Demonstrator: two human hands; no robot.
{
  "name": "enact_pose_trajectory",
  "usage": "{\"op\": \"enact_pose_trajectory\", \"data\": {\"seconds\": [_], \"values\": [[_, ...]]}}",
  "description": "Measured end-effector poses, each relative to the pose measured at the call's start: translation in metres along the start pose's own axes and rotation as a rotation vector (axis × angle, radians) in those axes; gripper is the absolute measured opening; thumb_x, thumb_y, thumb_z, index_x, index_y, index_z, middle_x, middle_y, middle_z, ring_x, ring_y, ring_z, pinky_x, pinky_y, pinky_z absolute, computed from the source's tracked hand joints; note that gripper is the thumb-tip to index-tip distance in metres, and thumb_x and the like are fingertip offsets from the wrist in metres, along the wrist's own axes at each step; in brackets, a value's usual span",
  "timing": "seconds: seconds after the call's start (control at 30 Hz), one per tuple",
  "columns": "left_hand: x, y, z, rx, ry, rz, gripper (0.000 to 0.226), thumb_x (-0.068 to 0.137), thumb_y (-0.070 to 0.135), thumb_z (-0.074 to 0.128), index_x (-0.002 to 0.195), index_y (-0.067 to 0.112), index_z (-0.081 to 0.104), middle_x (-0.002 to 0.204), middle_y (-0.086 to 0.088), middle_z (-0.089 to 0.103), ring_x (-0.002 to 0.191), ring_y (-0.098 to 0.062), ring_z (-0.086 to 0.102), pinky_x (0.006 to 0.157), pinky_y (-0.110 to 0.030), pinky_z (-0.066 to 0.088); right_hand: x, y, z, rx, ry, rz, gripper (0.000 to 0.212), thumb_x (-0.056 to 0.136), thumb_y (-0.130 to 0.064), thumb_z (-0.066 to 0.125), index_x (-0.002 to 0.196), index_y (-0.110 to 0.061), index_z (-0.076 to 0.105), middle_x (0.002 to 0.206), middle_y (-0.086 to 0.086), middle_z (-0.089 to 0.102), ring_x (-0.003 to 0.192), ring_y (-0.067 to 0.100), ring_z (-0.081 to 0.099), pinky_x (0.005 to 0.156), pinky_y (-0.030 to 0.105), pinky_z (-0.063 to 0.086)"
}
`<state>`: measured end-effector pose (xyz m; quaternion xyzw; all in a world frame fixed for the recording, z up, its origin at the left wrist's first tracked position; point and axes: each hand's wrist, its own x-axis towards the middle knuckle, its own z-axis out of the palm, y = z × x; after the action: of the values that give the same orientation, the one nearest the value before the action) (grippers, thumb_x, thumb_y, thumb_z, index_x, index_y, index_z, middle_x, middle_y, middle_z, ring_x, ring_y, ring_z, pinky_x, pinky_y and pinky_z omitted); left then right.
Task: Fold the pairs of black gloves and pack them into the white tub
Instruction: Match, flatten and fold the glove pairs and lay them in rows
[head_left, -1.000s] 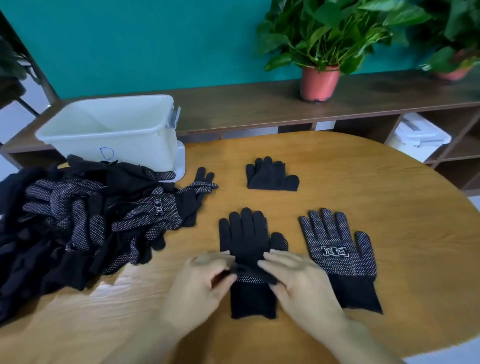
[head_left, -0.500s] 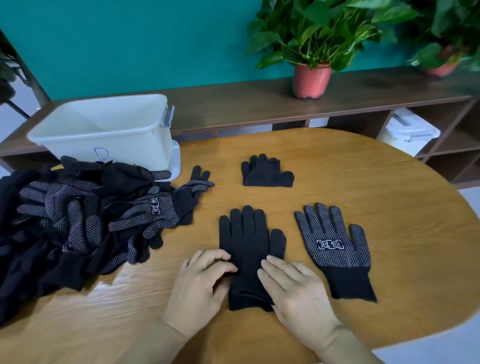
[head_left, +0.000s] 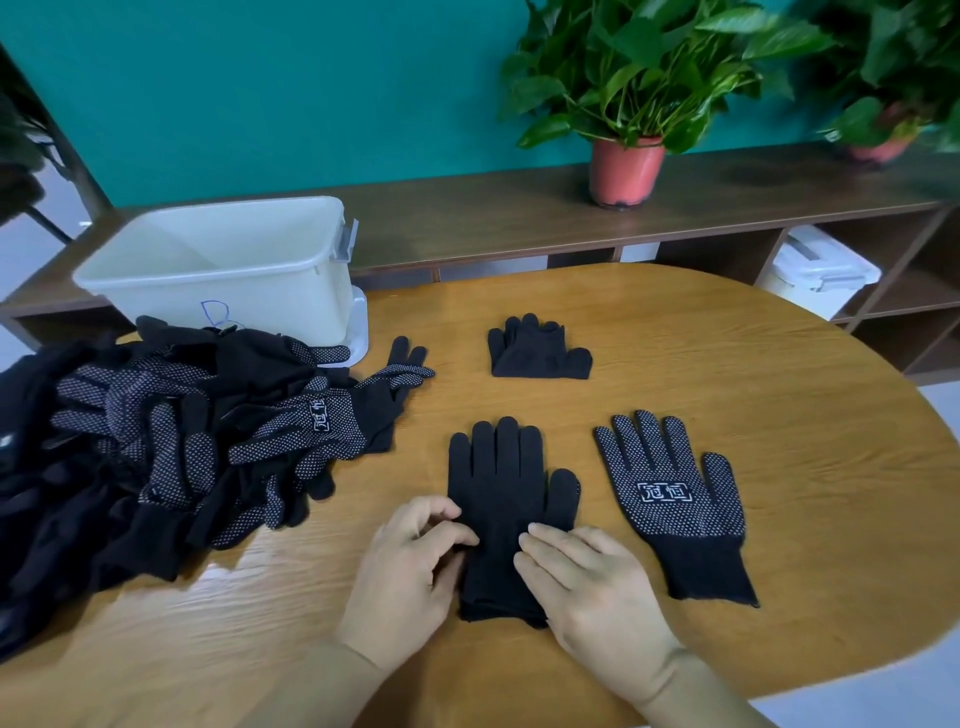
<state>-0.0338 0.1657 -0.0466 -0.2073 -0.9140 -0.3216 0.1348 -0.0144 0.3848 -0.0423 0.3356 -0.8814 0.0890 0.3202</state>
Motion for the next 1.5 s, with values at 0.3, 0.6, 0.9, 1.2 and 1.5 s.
{"op": "enact_pose_trajectory", "data": {"seconds": [0.3, 0.6, 0.9, 1.2, 1.5], "values": [[0.000, -0.001, 0.000, 0.009, 0.003, 0.025, 0.030, 0.079, 0.006, 0.079, 0.098, 0.028, 0.071, 0.116, 0.016, 0.052, 0.094, -0.005, 0.058, 0.076, -0.035, 0.057, -0.001, 0.001, -0.001, 0.023, -0.029, 0.007, 0.025, 0.088, -0.008, 0.055, 0.086, -0.014, 0.079, 0.098, 0.000, 0.076, 0.101, 0.016, 0.070, 0.083, 0.028, 0.054], [0.024, -0.016, -0.032, -0.110, 0.051, -0.058, 0.038, 0.081, 0.004, 0.062, 0.102, 0.034, 0.069, 0.123, 0.017, 0.052, 0.099, -0.004, 0.059, 0.086, -0.029, 0.051, 0.020, 0.016, -0.023, 0.102, -0.015, 0.196, 0.036, 0.081, -0.008, 0.046, 0.098, -0.012, 0.078, 0.107, 0.003, 0.074, 0.106, 0.020, 0.069, 0.093, 0.035, 0.053], [0.043, 0.008, 0.013, 0.493, -0.404, 0.132, 0.094, 0.095, 0.073, 0.008, 0.156, 0.001, 0.008, 0.164, -0.014, 0.001, 0.153, -0.024, -0.007, 0.121, -0.038, -0.002, 0.058, 0.016, 0.029, 0.088, -0.618, 0.502, 0.088, 0.086, -0.058, -0.025, 0.156, -0.013, 0.003, 0.162, 0.001, -0.008, 0.150, 0.012, -0.011, 0.121, 0.033, -0.010], [0.017, -0.001, -0.009, 0.467, -0.449, 0.110, 0.113, 0.085, 0.089, 0.013, 0.156, 0.002, 0.005, 0.165, -0.013, -0.001, 0.153, -0.022, -0.008, 0.121, -0.041, 0.000, 0.054, 0.031, 0.013, -0.016, -0.808, 0.383, 0.082, 0.088, -0.062, -0.016, 0.153, -0.013, -0.017, 0.160, 0.002, -0.025, 0.146, 0.015, -0.027, 0.121, 0.038, -0.013], [-0.031, 0.009, -0.027, 0.457, -0.446, 0.350, 0.081, 0.102, 0.065, 0.021, 0.157, 0.007, 0.019, 0.165, -0.008, 0.017, 0.153, -0.017, 0.008, 0.120, -0.046, 0.006, -0.007, 0.003, -0.012, -0.003, -0.639, 0.092, 0.076, 0.102, -0.062, 0.017, 0.153, -0.007, 0.030, 0.161, 0.008, 0.022, 0.150, 0.019, 0.018, 0.115, 0.041, 0.015]]}}
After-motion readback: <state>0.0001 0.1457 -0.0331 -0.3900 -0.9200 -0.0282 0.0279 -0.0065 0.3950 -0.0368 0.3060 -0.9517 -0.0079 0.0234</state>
